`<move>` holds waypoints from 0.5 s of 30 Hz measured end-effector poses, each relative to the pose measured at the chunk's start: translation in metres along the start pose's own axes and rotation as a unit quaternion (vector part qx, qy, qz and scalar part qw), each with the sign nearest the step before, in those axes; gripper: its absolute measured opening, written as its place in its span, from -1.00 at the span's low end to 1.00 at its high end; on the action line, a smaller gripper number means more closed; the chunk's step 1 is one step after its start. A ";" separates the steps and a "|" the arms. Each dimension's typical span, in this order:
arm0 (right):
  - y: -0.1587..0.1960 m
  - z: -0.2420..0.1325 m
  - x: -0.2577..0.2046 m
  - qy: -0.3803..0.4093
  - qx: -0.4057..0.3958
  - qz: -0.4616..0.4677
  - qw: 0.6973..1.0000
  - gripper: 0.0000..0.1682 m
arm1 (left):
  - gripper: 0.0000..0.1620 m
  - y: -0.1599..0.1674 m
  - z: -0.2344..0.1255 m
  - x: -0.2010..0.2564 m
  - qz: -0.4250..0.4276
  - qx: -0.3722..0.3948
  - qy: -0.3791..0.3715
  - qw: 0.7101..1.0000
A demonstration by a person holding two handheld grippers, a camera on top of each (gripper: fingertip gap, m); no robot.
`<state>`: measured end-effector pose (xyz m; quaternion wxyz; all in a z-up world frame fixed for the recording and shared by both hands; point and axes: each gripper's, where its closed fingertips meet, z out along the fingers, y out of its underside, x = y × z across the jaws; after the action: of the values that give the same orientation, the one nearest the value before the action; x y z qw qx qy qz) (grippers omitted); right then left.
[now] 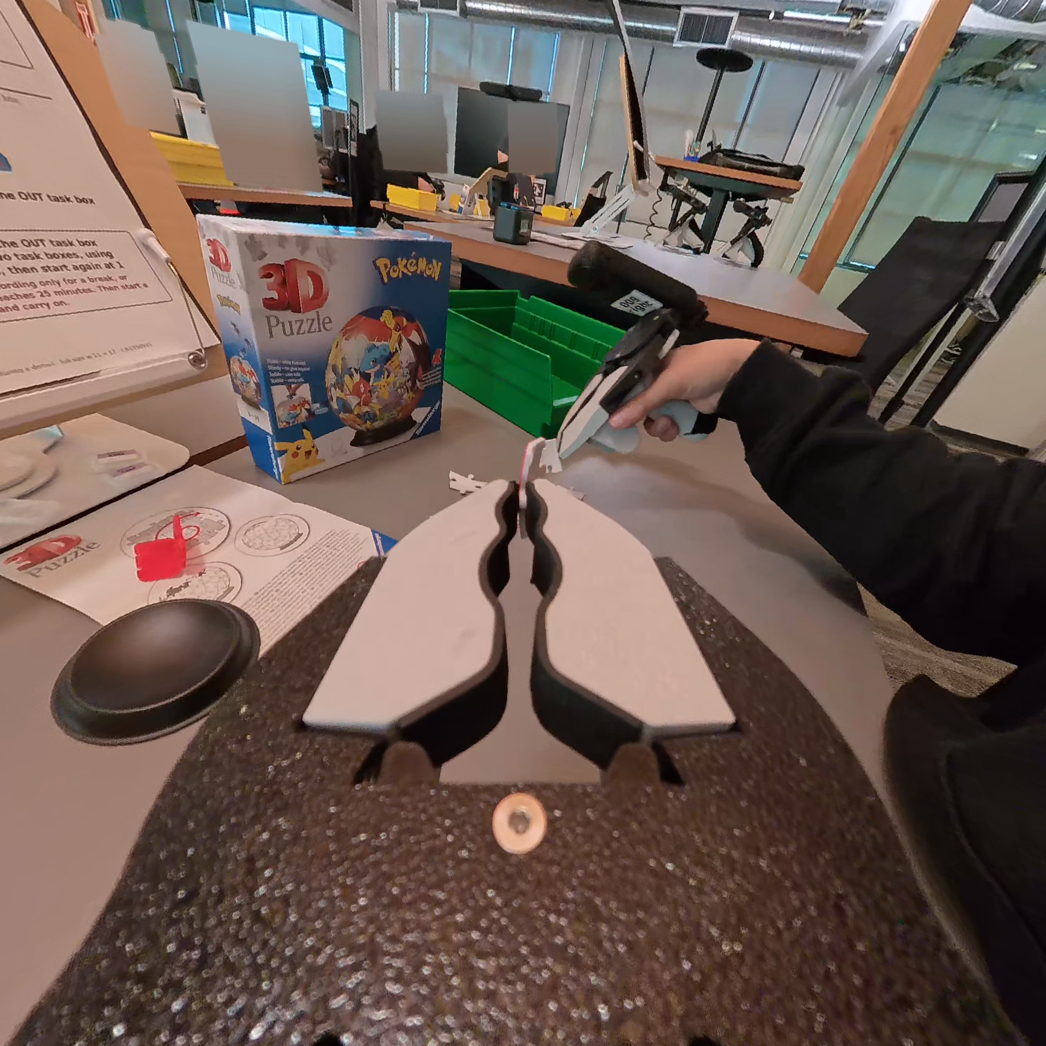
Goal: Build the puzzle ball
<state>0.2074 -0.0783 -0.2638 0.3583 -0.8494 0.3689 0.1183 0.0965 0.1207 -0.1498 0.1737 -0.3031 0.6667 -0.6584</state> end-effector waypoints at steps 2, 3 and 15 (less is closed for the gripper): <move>0.000 0.008 0.003 -0.008 -0.025 0.010 1.000 -0.97 | -0.98 0.003 -0.002 -0.001 -0.003 -0.006 -0.001 1.000; -0.004 0.012 0.002 -0.014 -0.023 0.011 1.000 -0.97 | -0.98 0.005 -0.003 -0.001 -0.004 -0.010 -0.002 1.000; 0.016 0.063 -0.037 -0.080 -0.117 -0.008 0.990 -0.97 | -0.98 0.017 -0.004 0.002 -0.011 -0.032 0.004 0.999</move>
<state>0.1739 -0.0216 -0.3001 0.2857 -0.8764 0.3158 0.2248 0.0895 0.1218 -0.1662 0.1540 -0.3130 0.6844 -0.6402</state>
